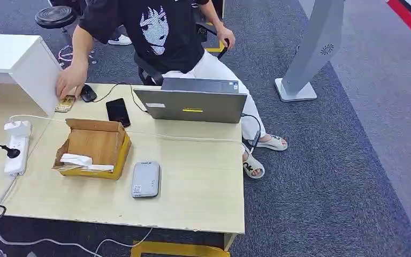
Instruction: Pass the card to the sensor for recognition and then transmit it.
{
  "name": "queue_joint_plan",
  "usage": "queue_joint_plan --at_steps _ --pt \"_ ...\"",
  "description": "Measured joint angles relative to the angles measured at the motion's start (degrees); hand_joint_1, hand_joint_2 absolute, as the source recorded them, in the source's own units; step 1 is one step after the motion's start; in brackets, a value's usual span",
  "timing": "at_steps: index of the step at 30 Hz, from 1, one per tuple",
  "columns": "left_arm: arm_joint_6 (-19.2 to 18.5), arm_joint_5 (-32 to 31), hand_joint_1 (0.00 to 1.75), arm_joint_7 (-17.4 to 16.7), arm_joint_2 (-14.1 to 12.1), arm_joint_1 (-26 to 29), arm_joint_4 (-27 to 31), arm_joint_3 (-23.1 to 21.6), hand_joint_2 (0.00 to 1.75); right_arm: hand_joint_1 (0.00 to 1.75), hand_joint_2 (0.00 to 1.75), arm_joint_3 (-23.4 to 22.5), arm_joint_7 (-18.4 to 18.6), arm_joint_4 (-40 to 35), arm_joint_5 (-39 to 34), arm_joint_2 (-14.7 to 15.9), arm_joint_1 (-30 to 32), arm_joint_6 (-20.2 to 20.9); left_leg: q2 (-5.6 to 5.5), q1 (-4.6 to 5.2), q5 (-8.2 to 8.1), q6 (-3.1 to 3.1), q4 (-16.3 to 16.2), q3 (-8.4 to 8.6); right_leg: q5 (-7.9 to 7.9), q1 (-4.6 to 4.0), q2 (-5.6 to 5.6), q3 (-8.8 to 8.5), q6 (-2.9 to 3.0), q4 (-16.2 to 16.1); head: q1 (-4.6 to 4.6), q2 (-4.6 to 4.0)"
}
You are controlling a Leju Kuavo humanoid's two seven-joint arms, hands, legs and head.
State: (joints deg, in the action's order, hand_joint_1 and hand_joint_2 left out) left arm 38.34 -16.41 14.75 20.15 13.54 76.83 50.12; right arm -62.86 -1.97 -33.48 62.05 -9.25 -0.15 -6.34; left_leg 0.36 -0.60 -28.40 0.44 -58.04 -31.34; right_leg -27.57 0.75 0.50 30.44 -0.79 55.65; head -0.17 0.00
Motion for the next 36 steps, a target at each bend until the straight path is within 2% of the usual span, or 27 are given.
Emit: queue_joint_plan --at_steps 5,8,10,12,15,25,31,36 --pt "0.0 0.1 0.00 0.1 0.0 0.0 0.2 0.4 1.75 0.00 1.75 0.0 0.0 0.3 0.0 0.1 0.0 -0.1 0.01 0.00 0.00 0.00 0.0 0.01 0.00 0.00 -0.01 0.00 0.00 0.0 0.00 0.00" --pt "0.0 0.8 0.00 2.8 0.0 0.0 1.0 0.6 1.75 0.00 1.75 0.0 0.0 0.5 0.2 0.2 -0.1 -0.1 0.01 0.00 0.01 0.00 0.0 0.01 0.00 -0.01 -0.01 0.00 0.00 0.0 0.00 0.00" --pt "-2.2 -1.2 0.00 6.0 0.0 0.0 2.5 0.7 1.75 0.00 1.75 0.0 -0.1 0.7 0.2 0.2 -0.1 -0.3 0.00 0.00 0.01 0.00 0.0 0.00 0.00 0.00 0.00 -0.01 0.00 0.0 0.00 0.00" --pt "-4.3 -0.1 0.00 8.3 -0.1 -0.2 4.2 0.8 1.75 0.00 1.75 0.0 -0.3 0.9 0.3 0.3 -0.3 -0.3 0.02 0.00 0.01 0.00 0.0 0.01 0.00 -0.01 -0.02 0.00 0.00 0.0 0.00 0.00" --pt "-5.2 1.3 0.00 9.5 -0.1 -0.4 7.7 0.7 1.75 0.00 1.75 0.0 -0.5 1.0 0.8 0.3 -0.5 -0.4 0.02 -0.01 0.01 0.00 0.0 0.02 0.01 0.00 -0.02 0.00 0.00 0.0 0.00 0.00" --pt "-4.0 7.1 0.00 10.9 -0.1 0.8 22.7 -6.4 1.75 0.00 1.75 0.2 0.1 0.8 1.7 0.2 -0.5 0.1 0.00 0.00 0.01 0.00 0.0 0.01 0.01 0.00 -0.01 -0.01 0.00 0.0 0.02 0.00" --pt "-4.1 8.4 0.00 15.0 -0.1 1.0 28.5 -8.9 1.75 0.00 1.75 0.6 0.2 0.7 2.2 -0.1 -0.6 0.2 0.00 -0.01 0.01 0.00 0.0 0.01 0.01 -0.01 -0.01 -0.01 0.00 0.0 0.00 0.00" --pt "-4.1 8.5 0.00 15.8 -0.1 1.1 29.9 -9.7 1.75 0.00 1.75 0.9 0.5 0.6 2.3 -0.2 -0.6 0.4 0.00 -0.01 0.01 0.00 0.0 0.01 0.01 -0.01 -0.01 -0.01 0.00 0.0 0.00 0.00"
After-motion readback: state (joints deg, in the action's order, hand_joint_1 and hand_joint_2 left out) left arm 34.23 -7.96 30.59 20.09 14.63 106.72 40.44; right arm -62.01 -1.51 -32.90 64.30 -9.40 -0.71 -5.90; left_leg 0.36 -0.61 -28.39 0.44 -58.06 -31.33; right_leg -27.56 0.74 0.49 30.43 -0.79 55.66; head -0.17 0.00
